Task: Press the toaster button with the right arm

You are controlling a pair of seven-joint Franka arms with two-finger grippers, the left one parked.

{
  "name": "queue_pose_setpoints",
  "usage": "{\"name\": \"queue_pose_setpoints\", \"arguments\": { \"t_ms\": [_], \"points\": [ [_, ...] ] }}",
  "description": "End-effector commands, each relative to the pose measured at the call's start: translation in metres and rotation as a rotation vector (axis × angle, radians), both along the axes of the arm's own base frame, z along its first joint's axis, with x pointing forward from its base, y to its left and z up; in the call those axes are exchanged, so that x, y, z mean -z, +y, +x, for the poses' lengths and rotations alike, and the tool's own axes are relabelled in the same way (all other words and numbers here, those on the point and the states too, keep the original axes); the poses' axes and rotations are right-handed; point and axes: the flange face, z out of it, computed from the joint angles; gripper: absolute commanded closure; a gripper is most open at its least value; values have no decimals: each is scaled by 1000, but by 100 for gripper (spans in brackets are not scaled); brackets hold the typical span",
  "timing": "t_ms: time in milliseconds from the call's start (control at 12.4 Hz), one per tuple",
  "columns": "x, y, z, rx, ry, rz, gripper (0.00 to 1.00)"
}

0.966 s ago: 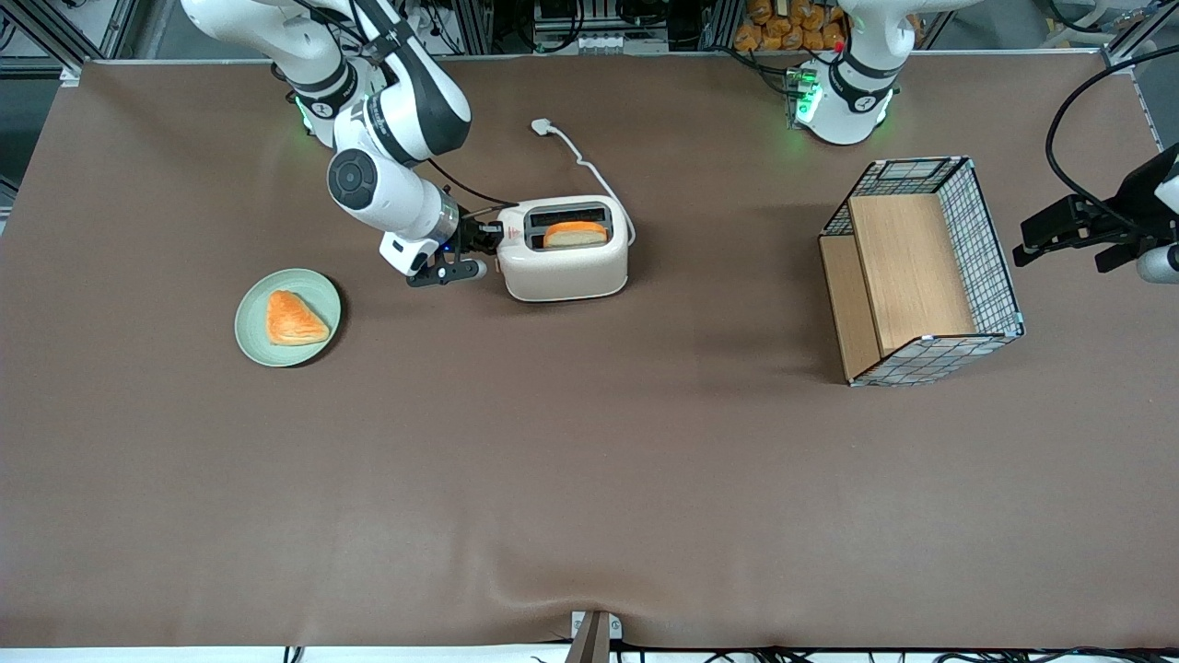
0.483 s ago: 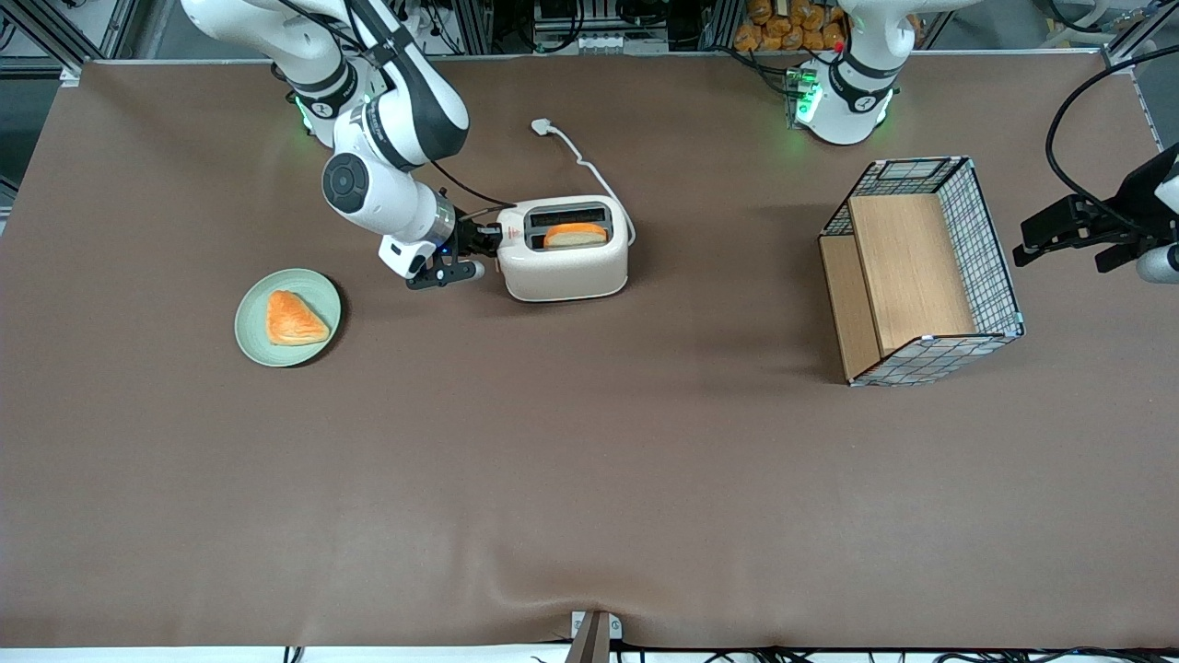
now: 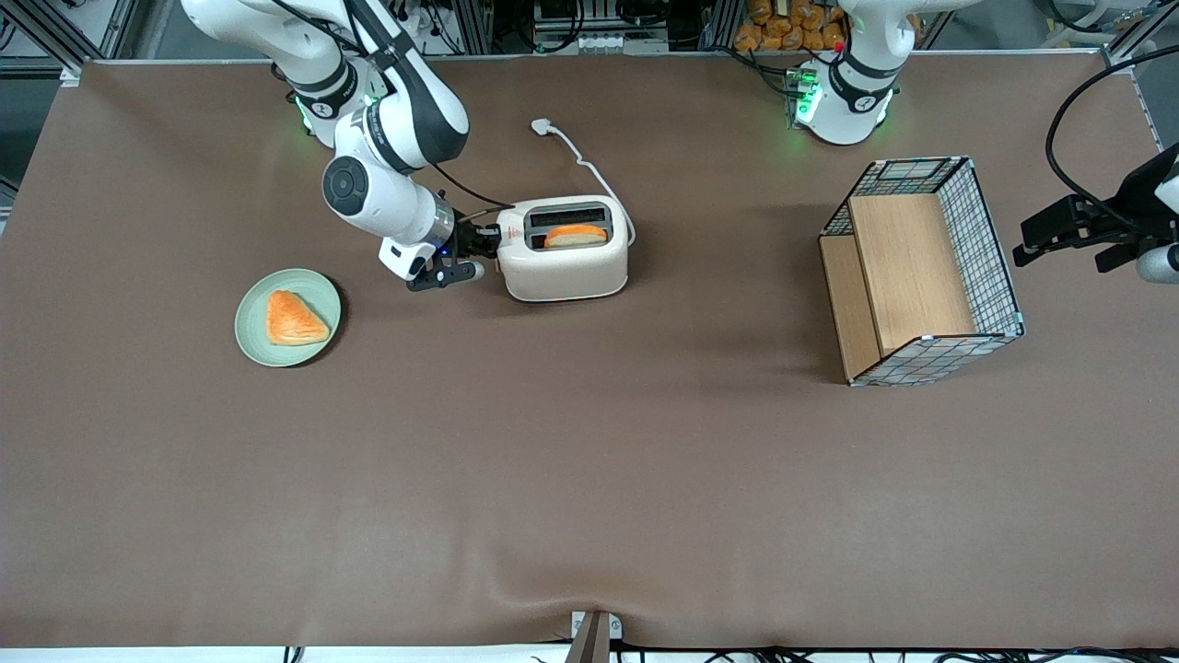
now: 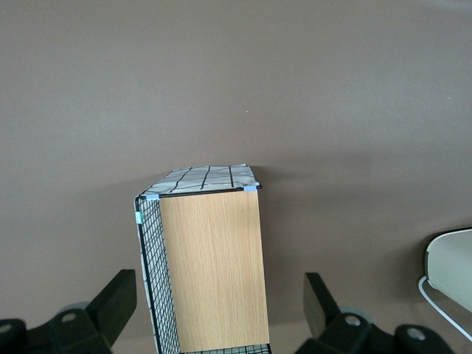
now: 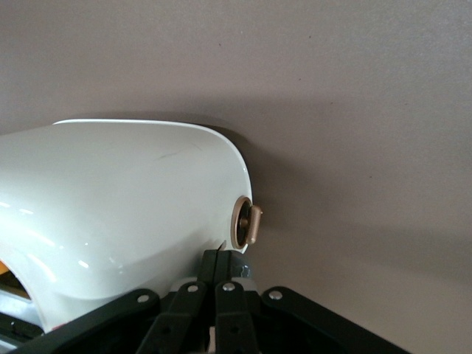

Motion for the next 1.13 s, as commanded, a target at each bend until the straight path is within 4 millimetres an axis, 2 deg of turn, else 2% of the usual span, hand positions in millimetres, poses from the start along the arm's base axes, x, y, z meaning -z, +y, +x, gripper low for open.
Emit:
{"name": "queue_pose_setpoints", "arguments": {
  "t_ms": [0,403,1047],
  "points": [
    [23,-11,-6,-49,-46,10,100],
    [38,-14,-4,-44,-59,-6,100],
    [42,-14,-3,-41,-59,-8,100]
  ]
}}
